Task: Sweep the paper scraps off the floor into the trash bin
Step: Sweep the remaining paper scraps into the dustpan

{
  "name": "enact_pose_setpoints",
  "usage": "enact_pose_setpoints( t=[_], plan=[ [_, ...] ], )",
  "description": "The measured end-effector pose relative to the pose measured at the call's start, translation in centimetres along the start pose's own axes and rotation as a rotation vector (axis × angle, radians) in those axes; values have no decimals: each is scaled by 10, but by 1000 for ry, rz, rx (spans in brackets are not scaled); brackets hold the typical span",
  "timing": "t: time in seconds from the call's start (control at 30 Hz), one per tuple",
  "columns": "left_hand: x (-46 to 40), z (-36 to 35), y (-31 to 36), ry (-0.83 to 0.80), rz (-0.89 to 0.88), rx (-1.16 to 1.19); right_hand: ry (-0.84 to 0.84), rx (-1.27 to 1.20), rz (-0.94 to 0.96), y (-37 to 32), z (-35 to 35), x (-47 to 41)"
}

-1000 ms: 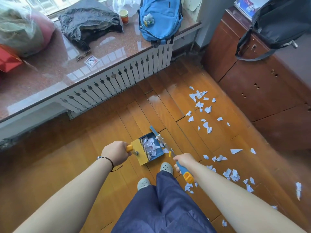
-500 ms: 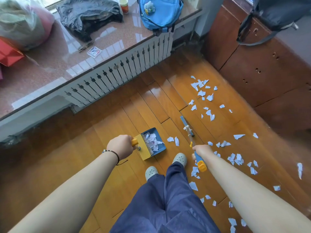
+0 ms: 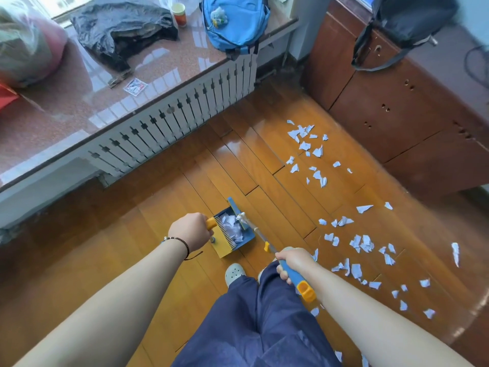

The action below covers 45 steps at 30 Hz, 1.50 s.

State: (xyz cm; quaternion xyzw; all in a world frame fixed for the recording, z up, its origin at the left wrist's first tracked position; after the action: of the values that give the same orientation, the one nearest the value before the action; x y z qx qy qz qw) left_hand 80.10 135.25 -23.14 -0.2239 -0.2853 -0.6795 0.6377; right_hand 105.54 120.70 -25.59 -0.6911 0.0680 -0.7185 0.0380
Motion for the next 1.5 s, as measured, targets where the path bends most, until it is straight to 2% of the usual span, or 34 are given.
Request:
enact_pose_setpoints(
  t=[0.13, 0.33, 0.43, 0.57, 0.73, 0.9, 1.2, 1.5],
  plan=[
    [8, -1, -7, 10, 8, 17, 68, 42, 39, -6, 24, 12],
    [16, -14, -15, 24, 18, 43, 223, 123, 87, -29, 42, -25],
    [16, -16, -14, 36, 12, 36, 197, 146, 75, -31, 23, -38],
    [12, -13, -14, 43, 2, 34, 123, 302, 92, -24, 4, -42],
    [7, -3, -12, 59, 32, 64, 73, 265, 42, -18, 10, -25],
    [-4, 28, 14, 98, 31, 127, 59, 255, 148, -56, 24, -16],
    [-42, 72, 77, 115, 20, 142, 110, 268, 176, -137, 98, -25],
    [-117, 110, 175, 135, 36, 204, 154, 326, 260, -223, 220, -47]
  ],
)
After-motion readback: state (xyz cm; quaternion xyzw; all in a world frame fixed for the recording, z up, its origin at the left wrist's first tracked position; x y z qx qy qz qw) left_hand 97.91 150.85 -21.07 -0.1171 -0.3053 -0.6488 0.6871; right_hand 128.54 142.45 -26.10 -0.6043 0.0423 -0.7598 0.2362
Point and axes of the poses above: each hand's wrist, its own x-axis away from the middle knuckle, its own z-axis out of the back of the hand, y = z × x, the point moved 7 cm from there along -x, towards the middle knuckle, and after that the axes turned 3 degrees about -y, right-handed, at the moved point
